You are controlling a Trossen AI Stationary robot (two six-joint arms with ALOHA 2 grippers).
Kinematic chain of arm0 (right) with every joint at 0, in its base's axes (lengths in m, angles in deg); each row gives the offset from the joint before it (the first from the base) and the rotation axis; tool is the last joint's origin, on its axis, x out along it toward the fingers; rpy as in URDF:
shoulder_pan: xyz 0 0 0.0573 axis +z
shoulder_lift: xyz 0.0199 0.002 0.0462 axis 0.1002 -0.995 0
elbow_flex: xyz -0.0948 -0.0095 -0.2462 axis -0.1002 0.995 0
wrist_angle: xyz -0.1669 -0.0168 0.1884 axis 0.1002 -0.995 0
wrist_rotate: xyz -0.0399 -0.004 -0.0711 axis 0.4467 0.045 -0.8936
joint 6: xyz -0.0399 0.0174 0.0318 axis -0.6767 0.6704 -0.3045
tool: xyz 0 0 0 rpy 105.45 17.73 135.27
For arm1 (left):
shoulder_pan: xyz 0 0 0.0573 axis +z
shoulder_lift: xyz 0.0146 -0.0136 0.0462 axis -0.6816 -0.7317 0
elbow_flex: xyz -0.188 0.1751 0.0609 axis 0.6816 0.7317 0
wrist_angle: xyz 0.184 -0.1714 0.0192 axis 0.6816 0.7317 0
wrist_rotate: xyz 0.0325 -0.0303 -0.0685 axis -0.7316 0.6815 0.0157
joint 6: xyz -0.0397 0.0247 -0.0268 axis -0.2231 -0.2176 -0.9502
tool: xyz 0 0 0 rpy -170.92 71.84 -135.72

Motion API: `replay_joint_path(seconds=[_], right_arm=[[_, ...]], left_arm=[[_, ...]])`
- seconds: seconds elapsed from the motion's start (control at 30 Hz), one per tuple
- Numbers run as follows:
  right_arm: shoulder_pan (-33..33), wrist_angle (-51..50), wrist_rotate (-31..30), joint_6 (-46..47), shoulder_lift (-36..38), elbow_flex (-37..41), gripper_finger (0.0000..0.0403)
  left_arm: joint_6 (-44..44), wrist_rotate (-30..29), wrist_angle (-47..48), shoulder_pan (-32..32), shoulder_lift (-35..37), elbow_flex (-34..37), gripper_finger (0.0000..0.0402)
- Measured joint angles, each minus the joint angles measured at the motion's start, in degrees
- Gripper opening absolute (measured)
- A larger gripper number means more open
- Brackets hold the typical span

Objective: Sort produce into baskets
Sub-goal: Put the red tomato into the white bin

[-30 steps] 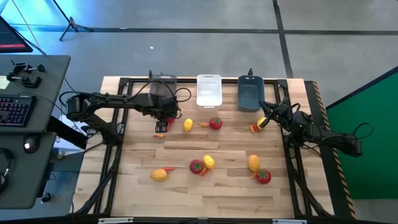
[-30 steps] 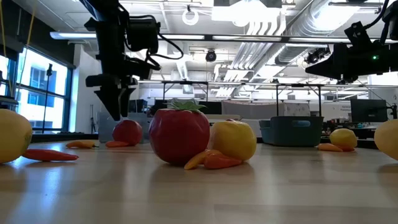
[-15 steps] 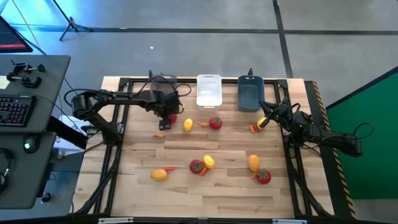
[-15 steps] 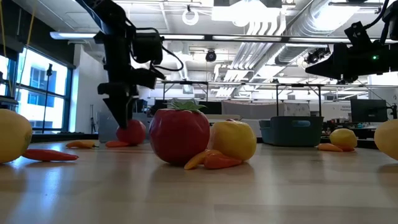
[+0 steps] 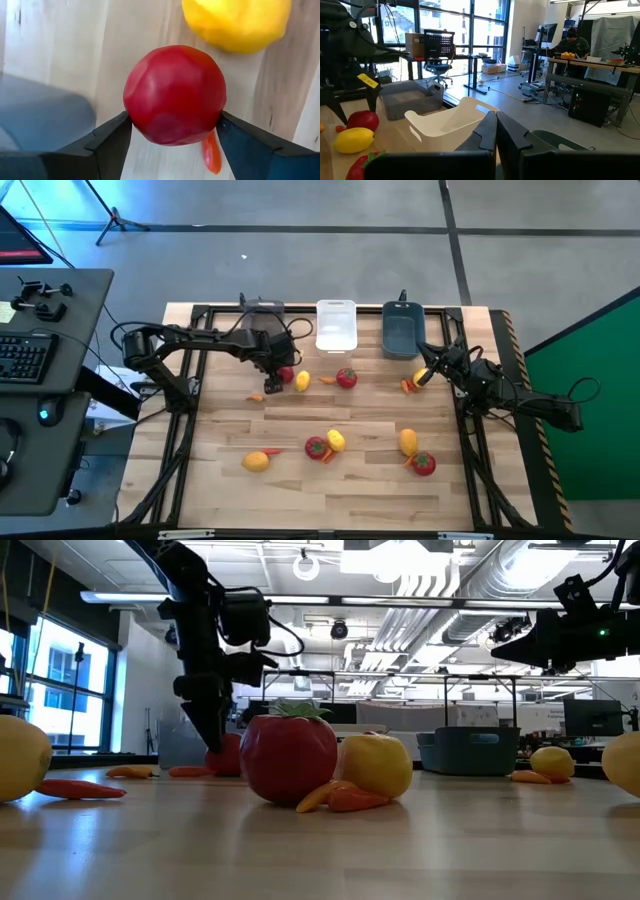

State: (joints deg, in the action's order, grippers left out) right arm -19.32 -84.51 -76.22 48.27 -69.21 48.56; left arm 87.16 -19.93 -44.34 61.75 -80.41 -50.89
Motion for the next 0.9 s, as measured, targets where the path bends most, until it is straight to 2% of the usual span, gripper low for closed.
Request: replay_joint_path(seconds=[0.4, 0.77, 0.9], right_arm=[[0.0, 0.0, 0.0, 0.0, 0.0, 0.02, 0.0], [-0.01, 0.0, -0.02, 0.0, 0.0, 0.0, 0.0], [0.0, 0.0, -0.02, 0.0, 0.0, 0.01, 0.0]], left_arm=[[-2.93, 1.91, -4.64, -0.85, -0.16, 0.17, 0.0236], [-2.74, 1.26, -4.05, -0.66, 0.08, 0.05, 0.0213], [-2.45, 1.12, -1.99, -0.16, 0.08, -2.83, 0.0212]])
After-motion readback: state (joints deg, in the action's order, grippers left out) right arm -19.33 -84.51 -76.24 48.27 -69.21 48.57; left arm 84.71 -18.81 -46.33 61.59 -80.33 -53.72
